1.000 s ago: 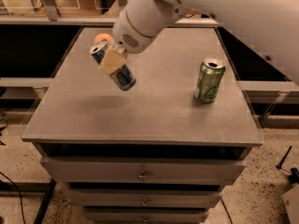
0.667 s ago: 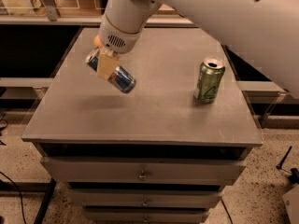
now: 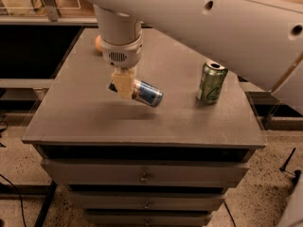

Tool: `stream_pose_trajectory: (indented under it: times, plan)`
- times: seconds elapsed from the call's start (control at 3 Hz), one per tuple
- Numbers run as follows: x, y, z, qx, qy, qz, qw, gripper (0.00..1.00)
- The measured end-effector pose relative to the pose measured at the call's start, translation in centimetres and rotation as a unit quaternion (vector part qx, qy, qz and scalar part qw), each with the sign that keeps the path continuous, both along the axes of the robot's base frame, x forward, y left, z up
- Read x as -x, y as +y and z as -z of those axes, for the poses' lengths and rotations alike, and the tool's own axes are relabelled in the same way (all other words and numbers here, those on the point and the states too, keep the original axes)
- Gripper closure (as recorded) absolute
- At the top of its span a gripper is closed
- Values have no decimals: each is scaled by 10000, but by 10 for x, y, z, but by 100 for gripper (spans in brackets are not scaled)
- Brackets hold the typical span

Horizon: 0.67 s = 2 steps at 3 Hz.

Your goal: Knock redbull can over

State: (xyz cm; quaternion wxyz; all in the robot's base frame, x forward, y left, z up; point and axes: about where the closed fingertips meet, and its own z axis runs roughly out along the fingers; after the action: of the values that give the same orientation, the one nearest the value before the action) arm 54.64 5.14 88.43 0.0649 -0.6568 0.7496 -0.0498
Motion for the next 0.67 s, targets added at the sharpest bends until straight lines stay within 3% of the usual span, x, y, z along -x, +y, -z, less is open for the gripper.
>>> stream_pose_trajectory:
  times: [0.33,0.67]
  plan:
    - [11,-16,12,720,288,75,9970,82]
    - [13,-16,24,918,428,85,9948,59]
